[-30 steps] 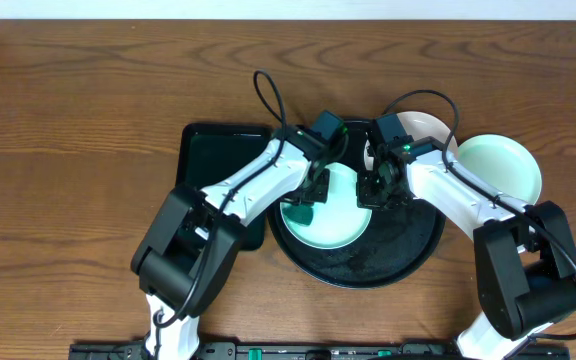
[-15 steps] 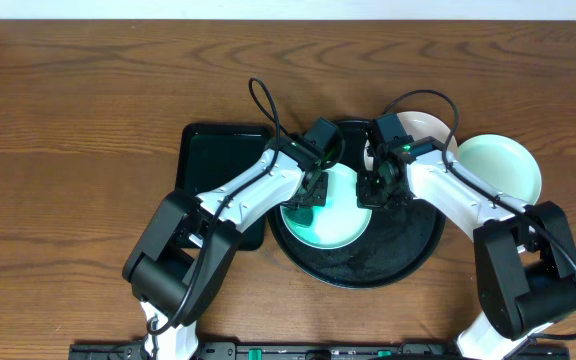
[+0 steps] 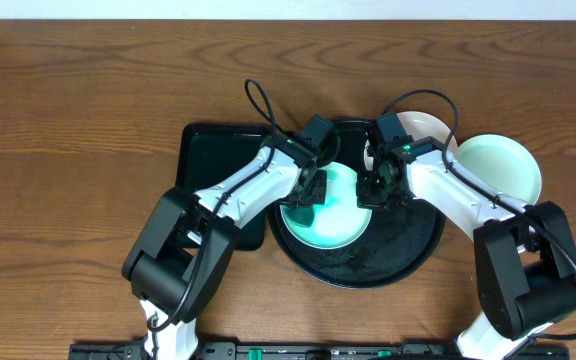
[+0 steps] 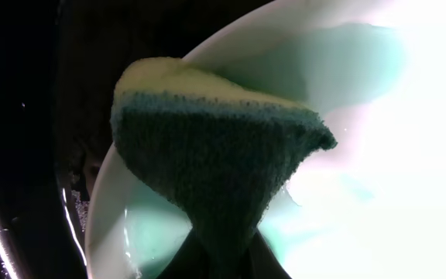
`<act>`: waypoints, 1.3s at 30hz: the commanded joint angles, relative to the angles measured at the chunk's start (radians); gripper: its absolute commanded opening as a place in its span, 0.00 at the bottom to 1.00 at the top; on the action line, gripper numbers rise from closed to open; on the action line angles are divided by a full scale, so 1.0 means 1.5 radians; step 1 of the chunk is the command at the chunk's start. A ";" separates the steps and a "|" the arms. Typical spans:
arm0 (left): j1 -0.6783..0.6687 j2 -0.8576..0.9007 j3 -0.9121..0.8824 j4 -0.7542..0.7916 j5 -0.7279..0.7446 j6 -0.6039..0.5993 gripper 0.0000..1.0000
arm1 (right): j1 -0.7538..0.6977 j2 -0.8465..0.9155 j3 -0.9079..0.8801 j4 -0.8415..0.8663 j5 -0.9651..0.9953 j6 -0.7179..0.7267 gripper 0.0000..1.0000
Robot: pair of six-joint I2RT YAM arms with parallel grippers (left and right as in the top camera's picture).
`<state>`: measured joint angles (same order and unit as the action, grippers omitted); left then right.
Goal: Clean dirty plates on tray and stack at the side
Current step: 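Scrub the white plate with the sponge in the left gripper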
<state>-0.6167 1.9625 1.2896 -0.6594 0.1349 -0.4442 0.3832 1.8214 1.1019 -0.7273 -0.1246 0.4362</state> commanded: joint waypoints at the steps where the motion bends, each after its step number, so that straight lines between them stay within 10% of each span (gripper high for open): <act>1: -0.013 0.051 -0.028 -0.002 0.080 0.003 0.07 | -0.001 0.002 -0.004 0.002 0.015 -0.005 0.01; 39: -0.056 -0.119 -0.010 0.062 0.114 -0.044 0.08 | -0.001 0.002 -0.004 -0.002 0.014 -0.005 0.01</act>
<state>-0.6910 1.8980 1.2739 -0.5716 0.2501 -0.4988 0.3828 1.8214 1.1019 -0.7300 -0.1192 0.4362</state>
